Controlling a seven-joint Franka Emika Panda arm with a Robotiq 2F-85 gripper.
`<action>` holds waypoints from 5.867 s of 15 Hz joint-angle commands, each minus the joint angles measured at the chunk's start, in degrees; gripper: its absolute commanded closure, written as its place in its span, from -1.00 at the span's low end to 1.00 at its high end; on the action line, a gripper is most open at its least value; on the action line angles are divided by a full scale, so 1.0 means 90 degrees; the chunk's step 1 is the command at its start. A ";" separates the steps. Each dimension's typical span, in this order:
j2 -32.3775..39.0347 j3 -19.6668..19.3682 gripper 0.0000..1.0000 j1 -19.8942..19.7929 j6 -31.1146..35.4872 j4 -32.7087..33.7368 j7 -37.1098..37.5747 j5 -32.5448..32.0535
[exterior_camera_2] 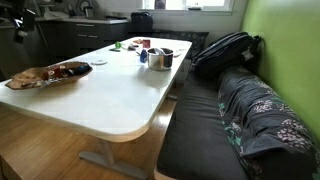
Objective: Remove the ring cutlery from the wooden bowl and put it in the pot
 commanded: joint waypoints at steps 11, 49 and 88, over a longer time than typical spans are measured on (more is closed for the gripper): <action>0.1468 0.0058 -1.00 0.0072 0.1260 -0.0085 0.0478 -0.0753; 0.2506 0.0148 1.00 0.0363 0.3699 -0.0579 0.2335 -0.1461; 0.3187 0.0903 0.91 -0.0072 0.3236 0.0474 -0.1432 -0.0519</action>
